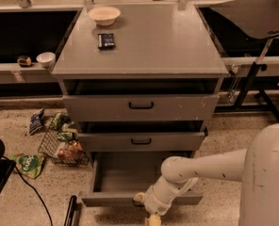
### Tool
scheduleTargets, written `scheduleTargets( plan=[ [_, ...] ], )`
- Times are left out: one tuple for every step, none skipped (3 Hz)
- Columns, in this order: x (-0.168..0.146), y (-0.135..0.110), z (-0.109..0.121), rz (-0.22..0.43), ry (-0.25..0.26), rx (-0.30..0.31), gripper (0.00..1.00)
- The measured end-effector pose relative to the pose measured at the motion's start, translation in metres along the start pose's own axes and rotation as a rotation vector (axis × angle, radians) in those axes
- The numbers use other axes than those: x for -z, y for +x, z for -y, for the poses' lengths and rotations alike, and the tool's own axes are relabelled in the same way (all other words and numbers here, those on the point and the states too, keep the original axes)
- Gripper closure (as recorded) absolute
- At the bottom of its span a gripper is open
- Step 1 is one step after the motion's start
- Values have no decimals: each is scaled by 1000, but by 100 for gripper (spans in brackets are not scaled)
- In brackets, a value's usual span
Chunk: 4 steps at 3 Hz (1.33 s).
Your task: Close bottom drawer
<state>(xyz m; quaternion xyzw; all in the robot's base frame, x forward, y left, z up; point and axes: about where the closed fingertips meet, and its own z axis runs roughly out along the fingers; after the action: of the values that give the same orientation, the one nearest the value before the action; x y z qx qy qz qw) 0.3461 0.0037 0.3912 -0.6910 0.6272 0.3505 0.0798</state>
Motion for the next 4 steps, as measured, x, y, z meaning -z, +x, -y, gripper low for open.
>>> scheduleTargets(
  plan=[
    [1, 0, 0, -1, 1, 1, 0],
    [-16, 21, 16, 33, 10, 7, 0],
    [-46, 62, 43, 88, 23, 32, 18],
    [-75, 95, 66, 123, 10, 34, 41]
  ],
)
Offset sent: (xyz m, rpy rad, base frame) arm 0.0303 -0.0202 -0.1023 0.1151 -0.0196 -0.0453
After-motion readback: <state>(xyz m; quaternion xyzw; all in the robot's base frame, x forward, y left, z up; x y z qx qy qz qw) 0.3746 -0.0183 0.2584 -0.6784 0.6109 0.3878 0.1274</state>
